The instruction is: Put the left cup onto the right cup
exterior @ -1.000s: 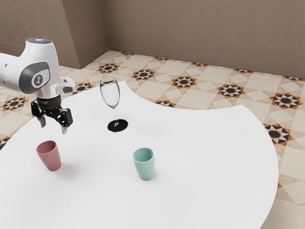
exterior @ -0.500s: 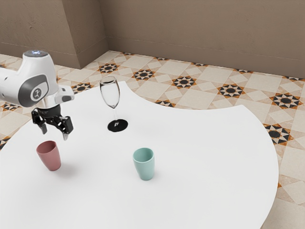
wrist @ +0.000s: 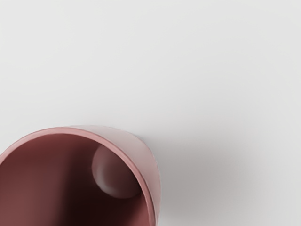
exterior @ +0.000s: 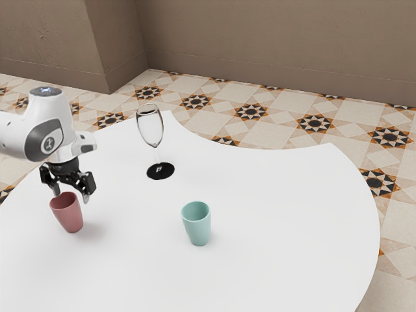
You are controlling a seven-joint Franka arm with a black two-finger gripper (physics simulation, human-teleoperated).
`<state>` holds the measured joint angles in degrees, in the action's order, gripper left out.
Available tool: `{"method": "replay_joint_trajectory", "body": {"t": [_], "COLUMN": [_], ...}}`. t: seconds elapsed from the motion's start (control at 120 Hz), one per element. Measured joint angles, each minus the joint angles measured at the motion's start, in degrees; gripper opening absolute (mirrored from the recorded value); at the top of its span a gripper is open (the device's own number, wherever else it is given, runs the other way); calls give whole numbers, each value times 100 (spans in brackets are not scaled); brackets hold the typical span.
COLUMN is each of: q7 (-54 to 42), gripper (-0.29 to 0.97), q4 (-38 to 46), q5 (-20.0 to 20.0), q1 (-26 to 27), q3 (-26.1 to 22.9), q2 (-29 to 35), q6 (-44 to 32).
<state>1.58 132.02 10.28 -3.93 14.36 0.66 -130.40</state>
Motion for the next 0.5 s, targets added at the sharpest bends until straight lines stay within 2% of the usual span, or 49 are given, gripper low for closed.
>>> {"method": "replay_joint_trajectory", "body": {"t": [0.283, 0.5], "q7": [40, 59], "gripper": [68, 58], "q4": [19, 19], "q5": [-33, -49], "q1": [28, 97], "q3": [-4, -4], "q2": [-376, -480], "q6": [-346, -523]}}
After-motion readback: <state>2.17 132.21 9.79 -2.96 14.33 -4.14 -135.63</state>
